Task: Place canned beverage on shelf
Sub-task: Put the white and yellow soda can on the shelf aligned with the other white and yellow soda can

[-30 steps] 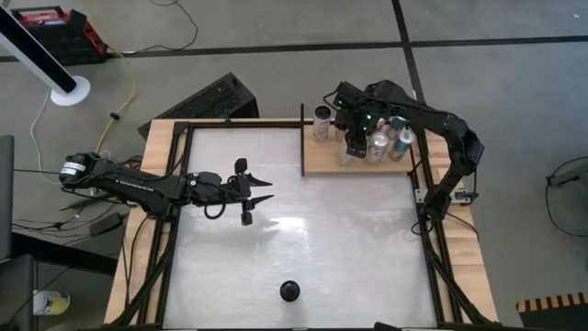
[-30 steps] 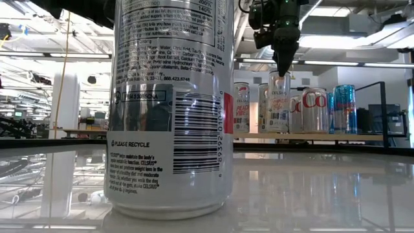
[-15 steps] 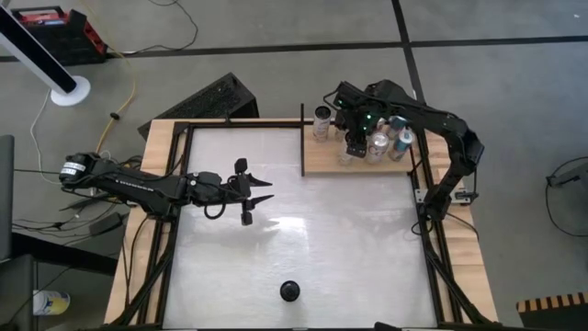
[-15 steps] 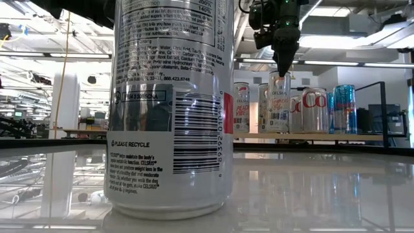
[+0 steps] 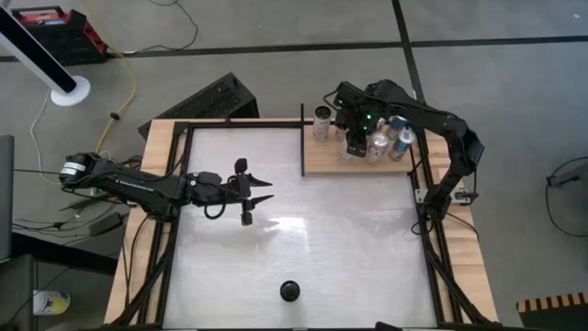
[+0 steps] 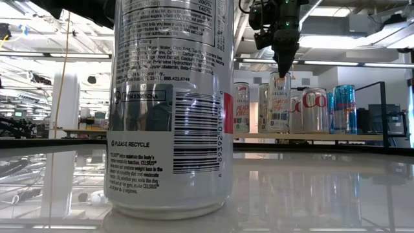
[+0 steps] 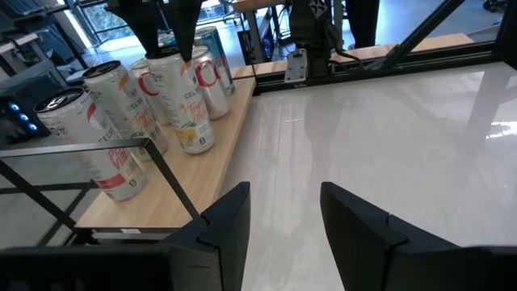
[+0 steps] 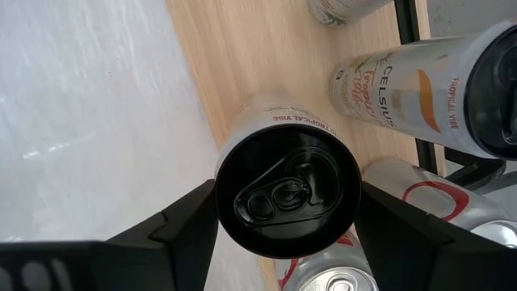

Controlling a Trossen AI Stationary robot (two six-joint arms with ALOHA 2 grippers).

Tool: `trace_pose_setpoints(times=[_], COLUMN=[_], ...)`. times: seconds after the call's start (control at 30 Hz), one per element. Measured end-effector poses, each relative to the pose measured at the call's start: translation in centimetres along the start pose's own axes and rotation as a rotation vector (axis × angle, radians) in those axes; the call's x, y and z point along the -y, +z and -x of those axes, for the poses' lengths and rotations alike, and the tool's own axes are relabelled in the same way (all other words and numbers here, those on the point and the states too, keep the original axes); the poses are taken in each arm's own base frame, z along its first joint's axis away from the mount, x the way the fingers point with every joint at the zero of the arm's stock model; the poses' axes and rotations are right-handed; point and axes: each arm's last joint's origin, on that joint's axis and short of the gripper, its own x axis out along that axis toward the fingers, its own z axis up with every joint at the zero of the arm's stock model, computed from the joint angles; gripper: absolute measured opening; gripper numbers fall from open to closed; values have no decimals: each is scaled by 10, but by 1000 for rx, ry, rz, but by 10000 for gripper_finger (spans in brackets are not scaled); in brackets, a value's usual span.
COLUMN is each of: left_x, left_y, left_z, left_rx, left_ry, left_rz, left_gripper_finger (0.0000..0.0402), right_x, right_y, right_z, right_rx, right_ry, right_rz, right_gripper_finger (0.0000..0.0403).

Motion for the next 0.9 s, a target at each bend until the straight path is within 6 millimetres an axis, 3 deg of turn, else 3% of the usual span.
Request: trace_pose_setpoints(times=[0.4, 0.9], left_x=[0, 0], left_y=[0, 0], left_z=[0, 0], left_rx=[0, 0], left_ry=[0, 0], left_rz=[0, 0], left_gripper_finger=[139, 139], right_x=[-1, -1], right_y=[0, 0], right_z=[0, 0], right_rx=[0, 1], right_ry=[1, 1], right_rz=[-24, -37], right_gripper_finger=[310, 312])
